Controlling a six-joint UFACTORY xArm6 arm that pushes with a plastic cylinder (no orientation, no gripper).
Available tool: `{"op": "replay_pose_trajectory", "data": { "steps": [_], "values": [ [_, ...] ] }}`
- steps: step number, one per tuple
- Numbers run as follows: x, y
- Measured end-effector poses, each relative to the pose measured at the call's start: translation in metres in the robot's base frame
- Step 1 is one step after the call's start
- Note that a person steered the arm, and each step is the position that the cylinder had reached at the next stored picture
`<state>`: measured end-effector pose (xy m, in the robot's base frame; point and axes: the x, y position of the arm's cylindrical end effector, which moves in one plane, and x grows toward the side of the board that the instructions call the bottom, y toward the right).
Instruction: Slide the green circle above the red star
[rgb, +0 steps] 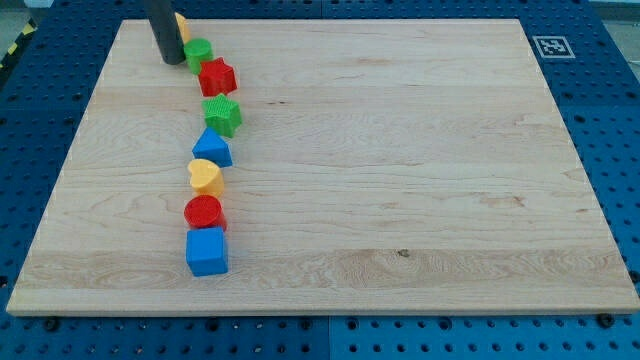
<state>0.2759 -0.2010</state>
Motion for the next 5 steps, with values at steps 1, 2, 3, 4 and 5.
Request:
{"op": "replay_pose_trajectory", "data": {
  "steps": [1, 2, 3, 4, 5],
  "values": [
    [0.000, 0.012],
    [0.000, 0.020],
    [0.000, 0.011],
    [0.000, -0.051],
    [-0.023, -0.085]
  ]
}}
